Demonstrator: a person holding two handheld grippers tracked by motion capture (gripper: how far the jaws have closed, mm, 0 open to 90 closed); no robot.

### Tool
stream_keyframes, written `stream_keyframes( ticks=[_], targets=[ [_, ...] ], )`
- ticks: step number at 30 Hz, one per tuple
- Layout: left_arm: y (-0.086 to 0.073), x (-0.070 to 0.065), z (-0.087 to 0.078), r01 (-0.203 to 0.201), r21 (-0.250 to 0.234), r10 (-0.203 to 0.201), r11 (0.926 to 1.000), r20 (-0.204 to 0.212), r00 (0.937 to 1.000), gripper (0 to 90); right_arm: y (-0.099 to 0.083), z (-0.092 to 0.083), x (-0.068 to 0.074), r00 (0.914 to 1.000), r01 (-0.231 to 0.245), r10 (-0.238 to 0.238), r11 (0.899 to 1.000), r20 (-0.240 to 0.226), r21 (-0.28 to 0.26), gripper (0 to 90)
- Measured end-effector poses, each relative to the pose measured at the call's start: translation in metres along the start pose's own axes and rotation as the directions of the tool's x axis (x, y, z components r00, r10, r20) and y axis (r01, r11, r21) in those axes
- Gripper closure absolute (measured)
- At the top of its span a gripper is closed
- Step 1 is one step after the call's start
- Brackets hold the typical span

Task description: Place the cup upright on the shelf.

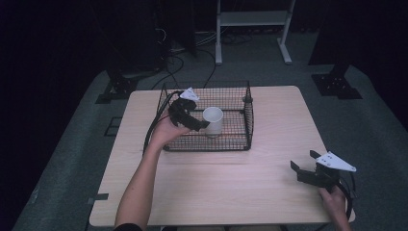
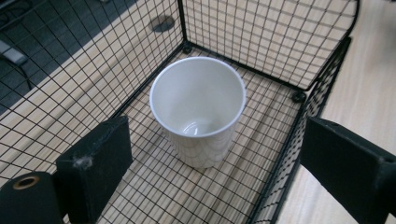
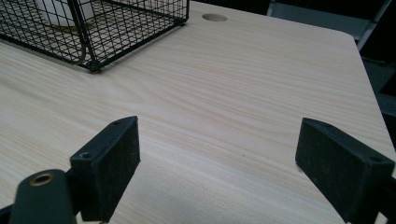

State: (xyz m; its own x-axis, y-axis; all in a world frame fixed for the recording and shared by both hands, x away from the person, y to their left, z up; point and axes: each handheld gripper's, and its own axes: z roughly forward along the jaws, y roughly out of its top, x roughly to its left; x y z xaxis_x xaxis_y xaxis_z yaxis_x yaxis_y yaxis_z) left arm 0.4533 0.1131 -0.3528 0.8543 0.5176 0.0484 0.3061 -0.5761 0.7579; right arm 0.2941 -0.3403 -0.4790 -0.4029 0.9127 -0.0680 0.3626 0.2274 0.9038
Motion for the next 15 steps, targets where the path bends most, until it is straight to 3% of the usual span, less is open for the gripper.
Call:
stream_keyframes(
  ticks=[15],
  targets=[
    [-0.013,-0.025,-0.030,-0.020,-0.075,0.018,0.9970,-0.036,0.9992,8.5,0.000,0.000,0.000,1.0000,0.002,-0.002,1.000,0.002,0.000,13.1]
  ],
)
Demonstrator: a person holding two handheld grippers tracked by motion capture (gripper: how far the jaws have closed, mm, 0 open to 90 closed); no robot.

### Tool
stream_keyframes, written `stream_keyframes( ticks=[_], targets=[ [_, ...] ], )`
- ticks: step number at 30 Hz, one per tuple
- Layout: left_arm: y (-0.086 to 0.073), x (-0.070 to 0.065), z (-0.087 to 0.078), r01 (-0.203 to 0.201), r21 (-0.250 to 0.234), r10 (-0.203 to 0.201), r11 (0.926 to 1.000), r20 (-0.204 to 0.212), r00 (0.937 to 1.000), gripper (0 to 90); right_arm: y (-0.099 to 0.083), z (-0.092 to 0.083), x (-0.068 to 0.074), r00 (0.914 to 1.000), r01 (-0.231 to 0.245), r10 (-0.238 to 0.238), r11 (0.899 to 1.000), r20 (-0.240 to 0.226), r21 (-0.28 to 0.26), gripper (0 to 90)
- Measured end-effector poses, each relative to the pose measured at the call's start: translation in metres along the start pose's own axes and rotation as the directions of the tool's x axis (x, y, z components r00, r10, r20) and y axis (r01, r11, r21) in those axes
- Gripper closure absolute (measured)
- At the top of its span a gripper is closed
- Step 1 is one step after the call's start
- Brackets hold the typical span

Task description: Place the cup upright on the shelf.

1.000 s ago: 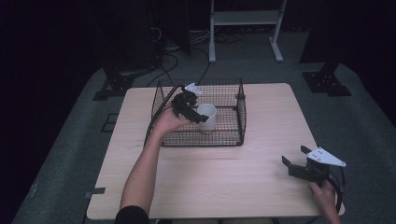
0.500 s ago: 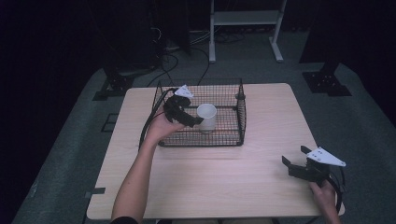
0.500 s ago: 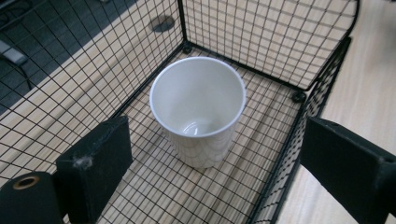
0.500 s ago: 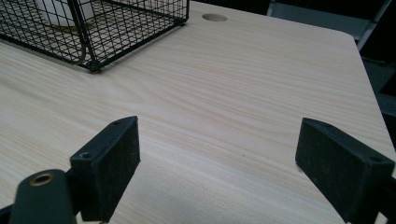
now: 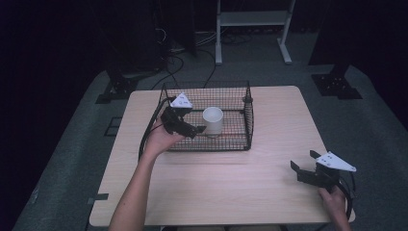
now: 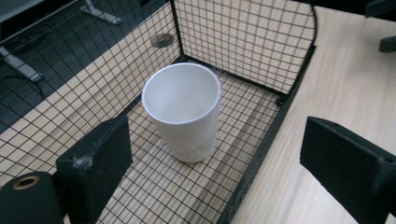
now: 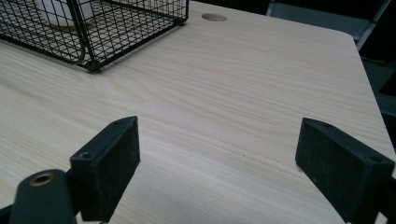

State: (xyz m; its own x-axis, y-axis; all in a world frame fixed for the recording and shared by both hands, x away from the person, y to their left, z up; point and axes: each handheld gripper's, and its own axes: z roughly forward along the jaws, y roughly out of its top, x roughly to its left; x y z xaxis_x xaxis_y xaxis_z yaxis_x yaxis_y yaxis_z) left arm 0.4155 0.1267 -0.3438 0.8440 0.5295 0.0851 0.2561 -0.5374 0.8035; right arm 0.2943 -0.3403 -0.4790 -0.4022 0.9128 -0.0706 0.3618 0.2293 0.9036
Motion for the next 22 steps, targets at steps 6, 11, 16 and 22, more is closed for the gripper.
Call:
stream_keyframes(
  ticks=[6,11,16,22],
  targets=[
    [-0.006,-0.010,-0.010,-0.005,-0.016,0.005,0.9999,-0.004,1.0000,8.5,0.000,0.000,0.000,1.0000,0.000,0.000,1.000,0.000,-0.001,13.1],
    [-0.012,-0.020,-0.018,-0.009,-0.047,0.008,0.9989,-0.017,0.9998,8.5,0.000,0.000,0.000,1.0000,-0.003,0.003,1.000,0.000,0.001,13.1],
    [-0.017,-0.029,-0.024,-0.014,-0.067,0.013,0.9977,-0.017,0.9998,8.5,0.000,0.000,0.000,1.0000,-0.004,0.004,1.000,0.001,0.001,13.1],
    [-0.031,-0.041,-0.028,-0.006,-0.088,0.005,0.9961,-0.016,0.9999,8.5,0.000,0.000,0.000,1.0000,-0.005,0.005,1.000,0.003,0.001,13.1]
  ],
)
